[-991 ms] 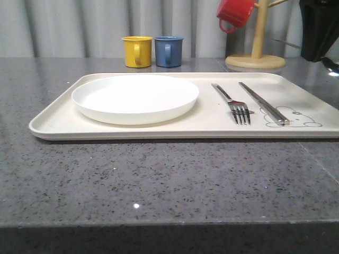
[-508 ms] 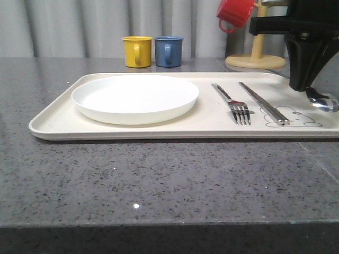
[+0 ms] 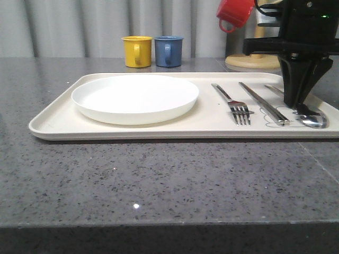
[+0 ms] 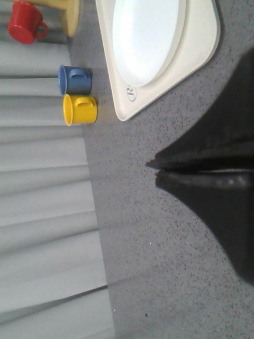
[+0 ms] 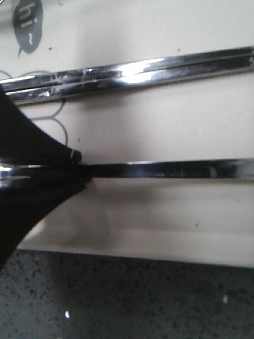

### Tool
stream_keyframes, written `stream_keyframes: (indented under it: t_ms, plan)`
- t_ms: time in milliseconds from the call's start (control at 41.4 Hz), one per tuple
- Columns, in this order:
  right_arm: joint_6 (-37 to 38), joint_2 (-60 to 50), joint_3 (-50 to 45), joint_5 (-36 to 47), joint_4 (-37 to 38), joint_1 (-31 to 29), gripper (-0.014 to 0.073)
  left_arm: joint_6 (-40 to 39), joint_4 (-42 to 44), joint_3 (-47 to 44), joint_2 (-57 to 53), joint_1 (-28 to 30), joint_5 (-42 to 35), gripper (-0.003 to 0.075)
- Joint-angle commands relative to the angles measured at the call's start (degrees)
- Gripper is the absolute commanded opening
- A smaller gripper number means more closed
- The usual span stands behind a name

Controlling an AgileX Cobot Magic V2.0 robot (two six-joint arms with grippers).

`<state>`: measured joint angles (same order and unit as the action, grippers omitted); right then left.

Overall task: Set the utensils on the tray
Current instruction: 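Place the spoon on the tray beside the chopsticks with the right gripper, then open the right gripper and lift it away from the spoon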

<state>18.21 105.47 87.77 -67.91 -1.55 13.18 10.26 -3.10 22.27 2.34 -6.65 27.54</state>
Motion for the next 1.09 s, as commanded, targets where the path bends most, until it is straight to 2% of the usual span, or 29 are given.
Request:
stream_keyframes:
  t_ms: [0,145,339,629,1064]
  plan:
    - [0.14,-2.48,1.77,0.30,0.71,-0.07,-0.0066,-0.59,-0.66,1.34,0.74,0.10,-5.14,-0.0019]
    - [0.14,-2.48,1.77,0.30,0.88,-0.07,-0.0011,-0.59,-0.66,1.34,0.74,0.10,-5.14,-0.0019]
    - [0.14,-2.64,1.77,1.09,0.99,-0.07,0.0157,-0.59,-0.66,1.34,0.74,0.10,-5.14,-0.0019]
    - [0.14,-4.55,3.62,1.46,1.55,-0.07,0.0287,-0.59,-0.66,1.34,0.74,0.10,-5.14,-0.0019]
    - [-0.12,-10.05,10.15,-3.01,2.65,-0.07,0.0303,-0.59,-0.66,1.34,0.74,0.10,-5.14,-0.0019]
